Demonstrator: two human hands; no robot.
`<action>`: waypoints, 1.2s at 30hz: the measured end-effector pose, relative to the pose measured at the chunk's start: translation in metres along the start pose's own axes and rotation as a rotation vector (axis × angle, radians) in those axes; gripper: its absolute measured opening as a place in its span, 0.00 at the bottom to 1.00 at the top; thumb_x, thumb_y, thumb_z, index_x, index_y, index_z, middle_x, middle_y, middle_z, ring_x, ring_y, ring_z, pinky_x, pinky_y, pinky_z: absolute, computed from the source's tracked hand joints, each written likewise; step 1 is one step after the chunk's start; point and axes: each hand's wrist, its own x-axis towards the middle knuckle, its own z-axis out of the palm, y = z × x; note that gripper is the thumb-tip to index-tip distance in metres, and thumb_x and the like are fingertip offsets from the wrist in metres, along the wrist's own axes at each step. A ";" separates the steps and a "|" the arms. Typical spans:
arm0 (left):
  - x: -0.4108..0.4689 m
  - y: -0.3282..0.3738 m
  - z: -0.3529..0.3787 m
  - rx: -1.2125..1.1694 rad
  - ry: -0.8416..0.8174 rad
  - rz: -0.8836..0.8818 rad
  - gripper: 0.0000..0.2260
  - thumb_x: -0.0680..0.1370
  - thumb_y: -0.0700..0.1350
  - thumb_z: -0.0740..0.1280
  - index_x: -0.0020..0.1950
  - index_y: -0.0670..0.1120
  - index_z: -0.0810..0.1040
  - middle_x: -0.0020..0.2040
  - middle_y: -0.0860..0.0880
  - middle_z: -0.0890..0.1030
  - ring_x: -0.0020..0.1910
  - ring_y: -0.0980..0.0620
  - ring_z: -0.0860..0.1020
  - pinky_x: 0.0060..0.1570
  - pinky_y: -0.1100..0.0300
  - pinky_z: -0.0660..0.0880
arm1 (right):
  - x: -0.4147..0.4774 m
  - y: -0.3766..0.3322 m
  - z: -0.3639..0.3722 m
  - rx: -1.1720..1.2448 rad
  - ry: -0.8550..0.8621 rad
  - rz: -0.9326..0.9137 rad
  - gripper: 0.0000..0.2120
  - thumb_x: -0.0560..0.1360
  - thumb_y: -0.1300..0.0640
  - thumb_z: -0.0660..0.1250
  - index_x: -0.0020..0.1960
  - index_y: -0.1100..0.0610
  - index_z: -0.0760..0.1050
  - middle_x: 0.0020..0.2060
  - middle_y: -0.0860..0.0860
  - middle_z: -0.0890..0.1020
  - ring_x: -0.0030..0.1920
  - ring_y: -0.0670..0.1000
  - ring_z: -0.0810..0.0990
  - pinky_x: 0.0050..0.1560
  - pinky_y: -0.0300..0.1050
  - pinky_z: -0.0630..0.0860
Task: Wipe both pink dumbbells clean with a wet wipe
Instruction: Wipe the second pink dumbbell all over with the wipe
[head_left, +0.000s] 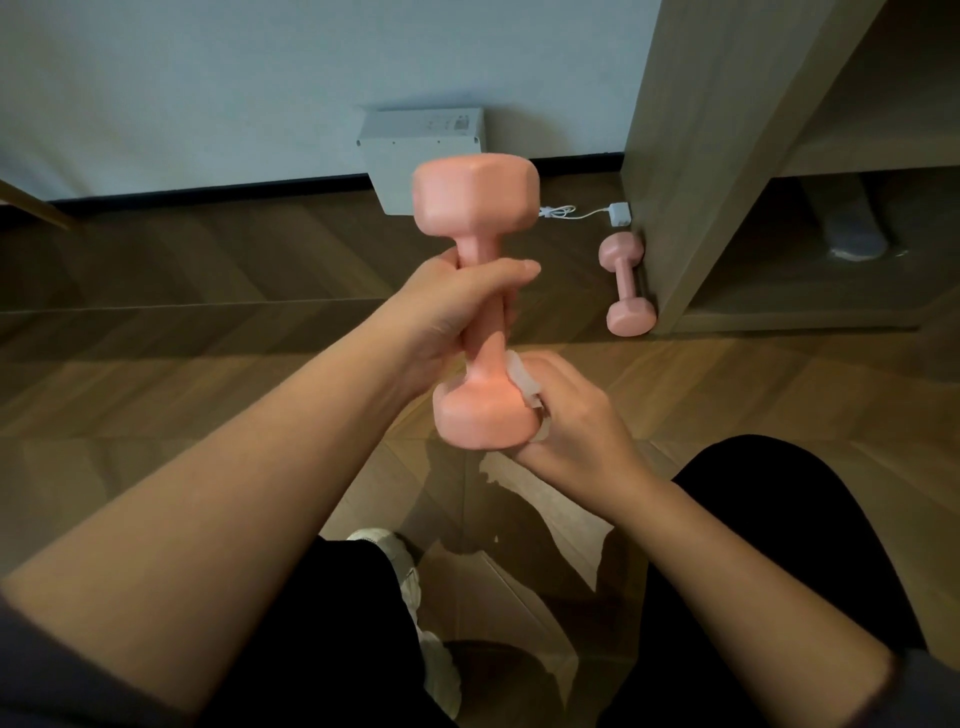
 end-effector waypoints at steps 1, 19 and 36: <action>0.001 -0.001 0.002 0.009 0.060 -0.017 0.09 0.74 0.41 0.72 0.48 0.43 0.73 0.32 0.47 0.74 0.32 0.52 0.73 0.34 0.57 0.72 | 0.000 0.001 0.000 -0.044 0.028 -0.001 0.29 0.67 0.56 0.79 0.64 0.58 0.73 0.58 0.51 0.77 0.58 0.44 0.74 0.52 0.33 0.73; 0.002 -0.001 0.010 -0.178 0.078 -0.076 0.17 0.75 0.42 0.68 0.28 0.48 0.68 0.22 0.51 0.67 0.22 0.54 0.65 0.28 0.62 0.66 | 0.003 -0.001 -0.003 -0.078 0.069 -0.065 0.23 0.66 0.50 0.79 0.52 0.61 0.74 0.49 0.53 0.77 0.47 0.48 0.73 0.41 0.41 0.73; -0.002 0.004 -0.006 -0.344 -0.301 -0.072 0.14 0.69 0.43 0.64 0.24 0.48 0.66 0.19 0.52 0.63 0.19 0.55 0.62 0.27 0.60 0.63 | 0.008 -0.016 -0.022 0.240 -0.123 0.068 0.26 0.65 0.48 0.80 0.56 0.56 0.72 0.50 0.46 0.76 0.49 0.45 0.76 0.45 0.44 0.75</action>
